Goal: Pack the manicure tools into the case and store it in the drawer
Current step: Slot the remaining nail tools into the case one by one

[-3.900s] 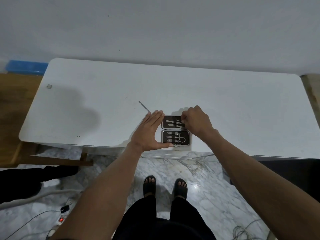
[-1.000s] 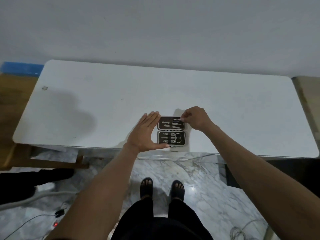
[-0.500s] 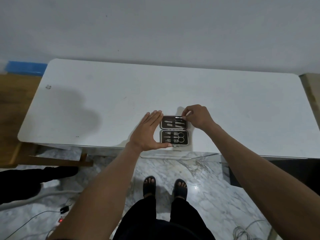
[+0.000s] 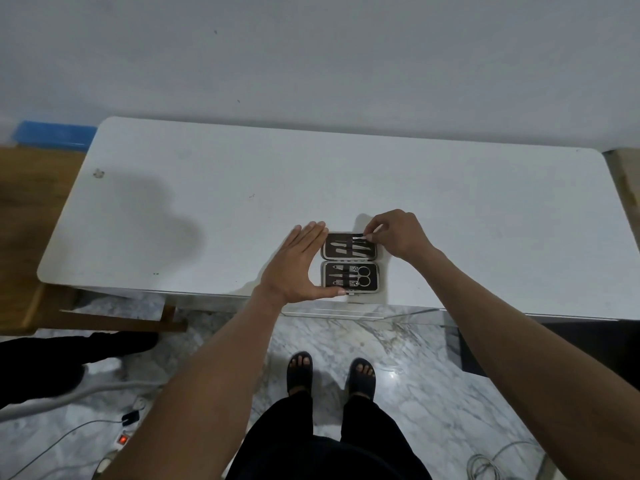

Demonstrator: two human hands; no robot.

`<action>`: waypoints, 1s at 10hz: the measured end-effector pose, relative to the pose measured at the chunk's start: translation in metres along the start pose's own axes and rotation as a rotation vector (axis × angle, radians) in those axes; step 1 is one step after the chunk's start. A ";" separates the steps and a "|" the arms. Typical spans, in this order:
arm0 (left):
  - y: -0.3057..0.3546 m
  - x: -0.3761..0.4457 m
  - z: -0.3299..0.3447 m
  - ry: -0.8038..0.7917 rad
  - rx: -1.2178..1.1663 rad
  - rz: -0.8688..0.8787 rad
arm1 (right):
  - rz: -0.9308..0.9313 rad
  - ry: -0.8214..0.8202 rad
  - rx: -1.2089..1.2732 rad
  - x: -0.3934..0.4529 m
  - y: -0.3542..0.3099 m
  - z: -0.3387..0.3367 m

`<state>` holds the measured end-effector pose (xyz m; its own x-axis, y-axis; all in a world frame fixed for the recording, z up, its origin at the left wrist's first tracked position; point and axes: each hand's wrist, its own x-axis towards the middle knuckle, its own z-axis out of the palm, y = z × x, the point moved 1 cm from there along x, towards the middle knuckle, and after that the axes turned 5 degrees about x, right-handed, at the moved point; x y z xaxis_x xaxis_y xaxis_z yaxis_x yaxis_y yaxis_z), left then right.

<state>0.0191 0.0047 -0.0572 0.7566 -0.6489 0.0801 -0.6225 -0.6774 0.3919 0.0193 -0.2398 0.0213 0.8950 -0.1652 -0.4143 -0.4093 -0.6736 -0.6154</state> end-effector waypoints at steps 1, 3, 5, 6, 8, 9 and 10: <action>0.000 0.000 0.000 0.000 0.002 0.000 | -0.007 0.033 -0.010 -0.001 -0.001 0.004; 0.000 0.000 0.000 -0.007 0.004 -0.001 | -0.063 0.025 -0.057 -0.005 0.002 0.007; 0.000 0.000 0.000 -0.001 0.002 0.002 | -0.101 0.007 -0.069 -0.004 0.003 0.008; 0.000 0.000 0.000 0.003 0.001 0.004 | -0.140 0.020 -0.126 -0.003 0.003 0.009; -0.001 0.000 0.001 0.002 -0.003 0.005 | -0.242 0.061 -0.302 -0.003 0.003 0.013; -0.001 0.000 0.001 0.002 -0.006 0.006 | -0.223 0.062 -0.230 -0.005 0.004 0.012; -0.001 0.000 0.001 0.002 -0.006 0.006 | -0.149 0.048 -0.088 -0.005 0.003 0.009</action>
<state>0.0196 0.0044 -0.0581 0.7533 -0.6523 0.0840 -0.6257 -0.6716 0.3968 0.0114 -0.2345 0.0154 0.9529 -0.0919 -0.2891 -0.2564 -0.7533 -0.6057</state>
